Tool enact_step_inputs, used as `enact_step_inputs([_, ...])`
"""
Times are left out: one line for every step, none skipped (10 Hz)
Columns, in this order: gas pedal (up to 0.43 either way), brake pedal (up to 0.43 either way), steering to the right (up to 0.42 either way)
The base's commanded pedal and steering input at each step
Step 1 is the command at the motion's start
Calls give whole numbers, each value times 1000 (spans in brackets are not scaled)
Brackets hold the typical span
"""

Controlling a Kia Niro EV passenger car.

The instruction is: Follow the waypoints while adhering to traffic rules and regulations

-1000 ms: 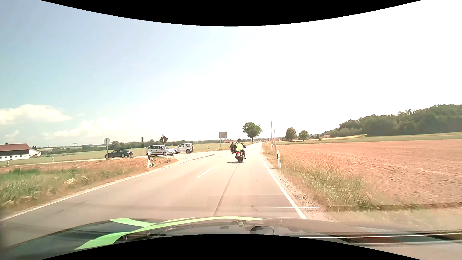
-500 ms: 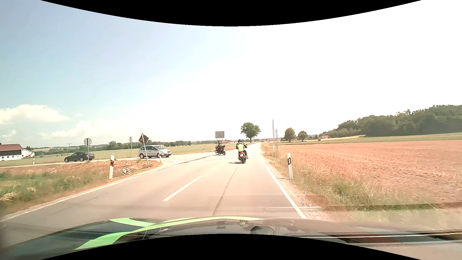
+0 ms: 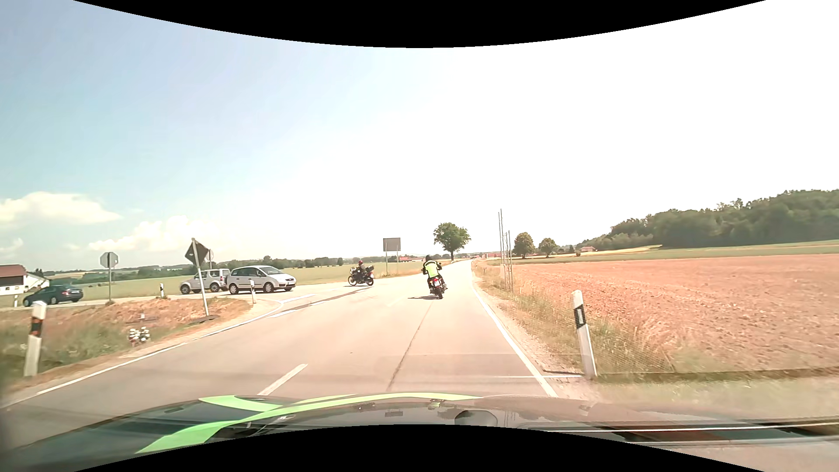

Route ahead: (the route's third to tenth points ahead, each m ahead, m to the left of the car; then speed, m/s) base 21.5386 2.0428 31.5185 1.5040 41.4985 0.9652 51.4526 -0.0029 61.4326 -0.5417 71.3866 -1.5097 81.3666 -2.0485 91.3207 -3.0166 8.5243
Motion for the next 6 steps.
enact_step_inputs([469, 0, 7])
enact_step_inputs([469, 0, 7])
enact_step_inputs([480, 0, 7])
enact_step_inputs([500, 0, 8])
enact_step_inputs([500, 0, 6])
enact_step_inputs([520, 0, 6])
